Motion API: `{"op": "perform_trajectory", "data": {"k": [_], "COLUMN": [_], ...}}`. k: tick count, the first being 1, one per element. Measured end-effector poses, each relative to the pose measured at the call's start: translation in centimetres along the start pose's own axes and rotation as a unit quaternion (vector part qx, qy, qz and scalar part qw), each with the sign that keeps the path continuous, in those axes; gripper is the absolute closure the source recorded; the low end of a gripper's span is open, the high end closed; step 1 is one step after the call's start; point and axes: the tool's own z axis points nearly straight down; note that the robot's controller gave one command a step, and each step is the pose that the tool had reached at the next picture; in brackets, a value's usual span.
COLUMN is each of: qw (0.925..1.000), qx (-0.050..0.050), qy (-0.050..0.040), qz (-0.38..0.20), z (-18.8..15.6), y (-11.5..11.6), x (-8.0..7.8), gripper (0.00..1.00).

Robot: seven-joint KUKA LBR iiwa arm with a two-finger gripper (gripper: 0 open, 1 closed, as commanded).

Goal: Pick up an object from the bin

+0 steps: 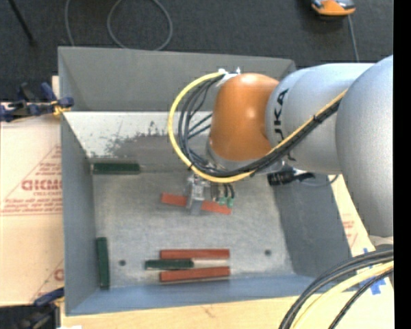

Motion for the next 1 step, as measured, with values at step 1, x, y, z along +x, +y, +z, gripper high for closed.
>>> {"op": "perform_trajectory", "data": {"k": [1], "qw": [1.0000], "qx": [0.000], "qy": [-0.0006], "qz": [-0.001], "z": [-5.30], "y": [-0.02], "x": [-0.31], "gripper": [1.00]}}
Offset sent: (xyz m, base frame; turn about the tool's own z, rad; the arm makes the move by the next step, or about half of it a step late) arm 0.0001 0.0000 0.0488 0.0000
